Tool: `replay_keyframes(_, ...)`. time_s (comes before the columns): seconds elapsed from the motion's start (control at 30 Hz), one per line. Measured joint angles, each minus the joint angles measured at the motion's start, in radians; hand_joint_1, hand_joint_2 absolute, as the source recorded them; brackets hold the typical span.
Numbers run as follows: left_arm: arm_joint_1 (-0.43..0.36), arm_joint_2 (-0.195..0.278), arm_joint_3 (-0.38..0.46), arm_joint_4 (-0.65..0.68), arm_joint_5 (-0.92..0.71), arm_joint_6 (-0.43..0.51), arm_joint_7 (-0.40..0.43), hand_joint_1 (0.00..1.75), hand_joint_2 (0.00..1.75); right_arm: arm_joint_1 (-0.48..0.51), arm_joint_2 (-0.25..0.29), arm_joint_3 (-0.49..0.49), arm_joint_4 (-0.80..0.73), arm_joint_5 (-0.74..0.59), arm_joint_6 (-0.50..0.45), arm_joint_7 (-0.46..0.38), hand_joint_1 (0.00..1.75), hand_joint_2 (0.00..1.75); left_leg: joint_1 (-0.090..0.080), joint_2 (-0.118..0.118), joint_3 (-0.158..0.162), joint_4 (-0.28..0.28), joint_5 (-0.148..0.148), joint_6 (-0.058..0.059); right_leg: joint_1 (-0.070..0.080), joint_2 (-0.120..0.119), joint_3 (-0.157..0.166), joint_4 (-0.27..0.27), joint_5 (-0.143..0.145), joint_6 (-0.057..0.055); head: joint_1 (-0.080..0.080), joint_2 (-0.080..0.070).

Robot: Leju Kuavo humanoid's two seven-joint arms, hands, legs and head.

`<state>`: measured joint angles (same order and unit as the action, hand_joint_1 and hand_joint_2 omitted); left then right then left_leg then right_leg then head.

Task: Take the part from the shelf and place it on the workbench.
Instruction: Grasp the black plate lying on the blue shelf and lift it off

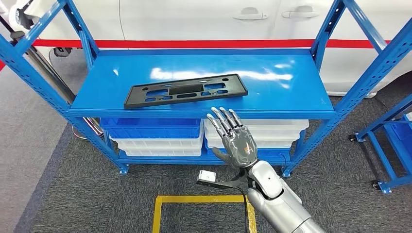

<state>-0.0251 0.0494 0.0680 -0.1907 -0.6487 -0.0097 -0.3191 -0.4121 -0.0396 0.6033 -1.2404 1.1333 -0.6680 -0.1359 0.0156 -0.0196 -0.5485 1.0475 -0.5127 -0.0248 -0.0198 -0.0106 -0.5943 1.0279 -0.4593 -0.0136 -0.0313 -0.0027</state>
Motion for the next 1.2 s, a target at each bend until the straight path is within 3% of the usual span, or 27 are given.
replay_keyframes(0.1,-0.003,0.001,-0.002,0.000,-0.005,-0.002,0.014,0.00,0.00,-0.005,-0.049,0.015,0.005,0.027,-0.007,0.000,0.00,1.75,0.001,0.005,-0.090,0.172,-0.076,-0.008,0.003,-0.013,0.009,-0.004,-0.005,-0.013,0.000,0.000)
replay_keyframes(0.13,-0.004,0.001,-0.003,0.000,-0.009,-0.003,0.025,0.00,0.00,-0.005,-0.068,0.019,0.006,0.047,-0.011,0.000,0.00,1.75,0.001,0.005,-0.122,0.225,-0.088,-0.010,0.006,-0.016,0.012,-0.004,-0.007,-0.015,0.000,0.000)
replay_keyframes(0.17,-0.003,0.001,-0.004,0.000,-0.012,-0.006,0.037,0.00,0.00,-0.005,-0.088,0.024,0.007,0.072,-0.016,-0.002,0.00,1.75,0.000,0.006,-0.140,0.247,-0.081,-0.009,0.008,-0.019,0.015,-0.004,-0.010,-0.017,0.000,0.000)
replay_keyframes(0.2,-0.002,0.002,-0.005,0.000,-0.016,-0.008,0.048,0.00,0.00,-0.004,-0.107,0.029,0.005,0.095,-0.019,-0.006,0.00,1.75,0.000,0.006,-0.139,0.232,-0.056,-0.008,0.009,-0.022,0.019,-0.004,-0.014,-0.017,0.000,0.000)
replay_keyframes(0.27,-0.002,0.005,-0.005,0.000,-0.022,-0.015,0.065,0.00,0.00,-0.004,-0.144,0.036,-0.003,0.130,-0.022,-0.015,0.00,1.75,-0.001,0.006,-0.093,0.113,0.023,0.000,0.010,-0.027,0.031,-0.003,-0.022,-0.013,0.000,0.000)
replay_keyframes(0.33,-0.006,0.012,-0.005,0.000,-0.027,-0.020,0.076,0.00,0.00,-0.007,-0.176,0.044,-0.012,0.148,-0.024,-0.020,0.00,1.75,-0.008,0.004,-0.050,0.005,0.060,0.014,0.012,-0.032,0.039,-0.003,-0.030,-0.004,0.000,0.000)
replay_keyframes(0.43,-0.010,0.019,-0.005,0.000,-0.032,-0.023,0.080,0.00,0.00,-0.010,-0.203,0.057,-0.021,0.150,-0.028,-0.022,0.00,1.75,-0.012,-0.002,-0.035,-0.031,0.059,0.037,0.010,-0.034,0.046,0.002,-0.026,0.015,0.000,0.000)
replay_keyframes(0.5,-0.010,0.021,-0.006,0.000,-0.037,-0.023,0.080,0.00,0.00,-0.012,-0.204,0.062,-0.024,0.140,-0.030,-0.022,0.00,1.75,-0.007,-0.009,-0.018,-0.041,0.061,0.050,0.006,-0.024,0.038,0.028,-0.038,0.023,0.000,0.000)
replay_keyframes(0.53,-0.011,0.022,-0.006,0.000,-0.040,-0.023,0.080,0.00,0.00,-0.014,-0.202,0.064,-0.025,0.133,-0.030,-0.022,0.00,1.75,-0.006,-0.012,-0.010,-0.044,0.062,0.054,0.005,-0.017,0.021,0.062,-0.056,0.025,0.000,0.000)
replay_keyframes(0.6,-0.013,0.022,-0.006,0.000,-0.047,-0.023,0.080,0.00,0.00,-0.014,-0.191,0.067,-0.025,0.119,-0.032,-0.022,0.00,1.75,-0.006,-0.016,-0.004,-0.046,0.057,0.059,0.002,-0.004,-0.047,0.177,-0.106,0.028,0.000,0.000)
replay_keyframes(0.67,-0.012,0.022,-0.007,0.000,-0.052,-0.023,0.080,0.00,0.00,-0.010,-0.179,0.072,-0.024,0.107,-0.032,-0.021,0.00,1.75,-0.006,-0.021,0.005,-0.045,0.048,0.059,-0.002,-0.001,-0.112,0.263,-0.118,0.030,0.000,0.000)
replay_keyframes(0.7,-0.011,0.022,-0.008,0.000,-0.055,-0.023,0.080,0.00,0.00,-0.009,-0.175,0.075,-0.024,0.101,-0.032,-0.021,0.00,1.75,-0.006,-0.023,0.013,-0.045,0.041,0.058,-0.003,-0.001,-0.122,0.257,-0.096,0.031,0.000,0.000)
replay_keyframes(0.73,-0.010,0.022,-0.009,0.000,-0.058,-0.023,0.080,0.00,0.00,-0.009,-0.173,0.078,-0.023,0.095,-0.032,-0.020,0.00,1.75,-0.005,-0.025,0.024,-0.044,0.032,0.055,-0.005,-0.001,-0.113,0.215,-0.056,0.030,0.000,0.000)
replay_keyframes(0.8,-0.008,0.021,-0.013,0.000,-0.063,-0.023,0.079,0.00,0.00,-0.009,-0.172,0.083,-0.022,0.083,-0.032,-0.018,0.00,1.75,-0.005,-0.028,0.045,-0.046,0.013,0.047,-0.003,-0.004,-0.072,0.095,0.026,0.025,0.000,0.000)
replay_keyframes(0.83,-0.008,0.021,-0.014,0.001,-0.065,-0.023,0.077,0.00,0.00,-0.011,-0.172,0.085,-0.022,0.079,-0.032,-0.016,0.00,1.75,-0.005,-0.028,0.051,-0.046,0.006,0.041,0.001,-0.006,-0.056,0.043,0.042,0.022,0.000,0.000)
replay_keyframes(1.0,-0.010,0.021,-0.019,0.002,-0.082,-0.023,0.067,0.00,0.00,-0.013,-0.174,0.096,-0.024,0.058,-0.032,-0.009,0.00,1.75,-0.006,-0.013,0.060,-0.026,-0.006,0.010,0.009,-0.008,-0.020,-0.011,0.017,-0.008,0.000,0.000)
replay_keyframes(1.07,-0.013,0.019,-0.021,0.002,-0.089,-0.022,0.061,0.00,0.00,-0.016,-0.183,0.100,-0.026,0.051,-0.029,-0.008,0.00,1.75,-0.005,-0.004,0.011,0.066,-0.021,0.002,0.008,-0.013,0.010,-0.020,0.004,-0.020,0.000,0.000)
replay_keyframes(1.13,-0.013,0.018,-0.022,0.002,-0.094,-0.021,0.056,0.00,0.00,-0.018,-0.191,0.106,-0.027,0.046,-0.023,-0.008,0.00,1.75,-0.005,0.000,-0.081,0.195,-0.061,-0.004,0.011,-0.018,0.035,-0.023,-0.016,-0.025,0.000,0.000)
replay_keyframes(1.2,-0.007,0.017,-0.022,0.002,-0.099,-0.021,0.052,0.00,0.00,-0.016,-0.193,0.113,-0.026,0.044,-0.016,-0.008,0.00,1.75,-0.006,0.001,-0.149,0.245,-0.092,-0.004,0.014,-0.019,0.066,-0.023,-0.041,-0.026,0.000,0.000)
